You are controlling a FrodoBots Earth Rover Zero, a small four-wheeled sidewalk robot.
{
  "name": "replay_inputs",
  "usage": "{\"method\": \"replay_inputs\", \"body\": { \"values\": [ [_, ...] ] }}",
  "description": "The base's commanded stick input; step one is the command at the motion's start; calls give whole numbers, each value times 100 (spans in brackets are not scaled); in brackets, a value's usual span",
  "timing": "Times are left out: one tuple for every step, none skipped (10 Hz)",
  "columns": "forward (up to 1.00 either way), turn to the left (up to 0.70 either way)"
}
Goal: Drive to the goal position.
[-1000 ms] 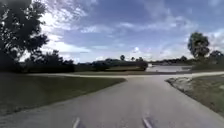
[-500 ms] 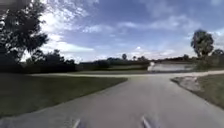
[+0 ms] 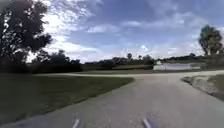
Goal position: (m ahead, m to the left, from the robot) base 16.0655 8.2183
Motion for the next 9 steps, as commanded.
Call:
{"method": "replay_inputs", "body": {
  "values": [
    [69,2],
    [69,-21],
    [69,-15],
    [69,3],
    [69,3],
    [69,3],
    [69,3],
    [69,3],
    [69,3]
  ]
}}
